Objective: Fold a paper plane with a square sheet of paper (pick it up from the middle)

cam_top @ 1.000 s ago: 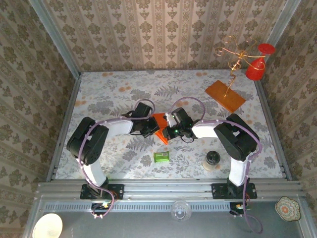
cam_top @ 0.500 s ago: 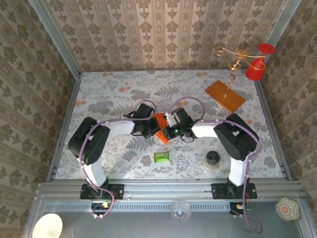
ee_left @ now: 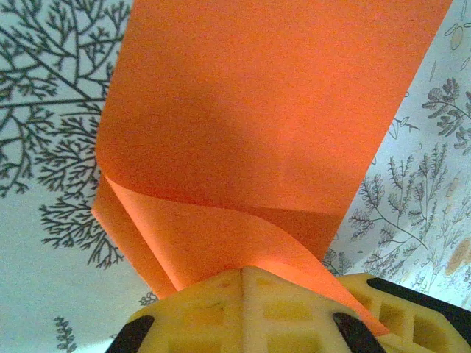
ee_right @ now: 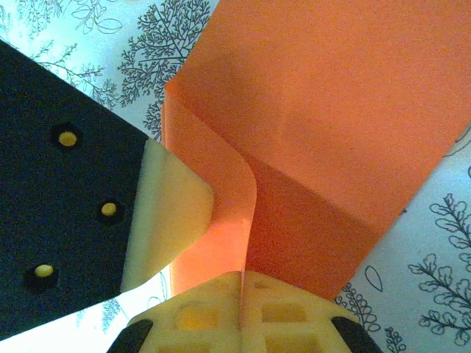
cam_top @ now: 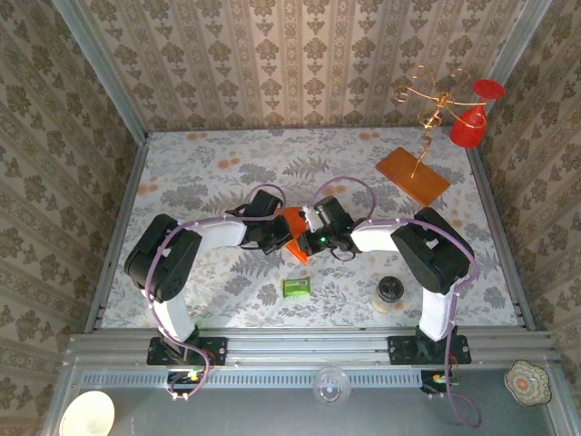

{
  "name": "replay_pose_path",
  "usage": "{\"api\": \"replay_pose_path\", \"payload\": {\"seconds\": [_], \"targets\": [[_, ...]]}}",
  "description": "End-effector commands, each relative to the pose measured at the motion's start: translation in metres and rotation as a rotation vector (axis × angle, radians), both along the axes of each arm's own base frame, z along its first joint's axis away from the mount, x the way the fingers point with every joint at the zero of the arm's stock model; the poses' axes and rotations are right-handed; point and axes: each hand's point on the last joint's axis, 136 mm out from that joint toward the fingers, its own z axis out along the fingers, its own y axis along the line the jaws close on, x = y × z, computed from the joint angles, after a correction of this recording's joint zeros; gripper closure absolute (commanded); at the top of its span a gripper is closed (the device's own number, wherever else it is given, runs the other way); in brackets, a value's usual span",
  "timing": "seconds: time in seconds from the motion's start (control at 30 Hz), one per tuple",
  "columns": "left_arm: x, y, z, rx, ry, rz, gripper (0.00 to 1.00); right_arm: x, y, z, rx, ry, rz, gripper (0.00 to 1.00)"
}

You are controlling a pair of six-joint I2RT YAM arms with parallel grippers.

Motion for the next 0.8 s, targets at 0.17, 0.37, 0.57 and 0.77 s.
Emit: {"api": "replay_pose_path", "payload": {"seconds": [0.17, 0.37, 0.57, 0.77], "targets": [[-0.009, 0.009, -0.011, 0.038, 0.033, 0.019, 0.95, -0.002, -0.008, -0.017, -0.037, 0.062, -0.027, 0.97], [-0.012, 0.014, -0.018, 0.05, 0.043, 0.039, 0.95, 0.0, -0.008, -0.012, -0.026, 0.063, -0.039, 0.94], [-0.014, 0.016, -0.026, 0.041, 0.043, 0.047, 0.96, 0.006, -0.008, 0.005, 0.006, 0.069, -0.07, 0.83], [-0.015, 0.019, -0.029, 0.05, 0.047, 0.051, 0.96, 0.016, -0.02, 0.035, 0.038, 0.072, -0.166, 0.67]]}}
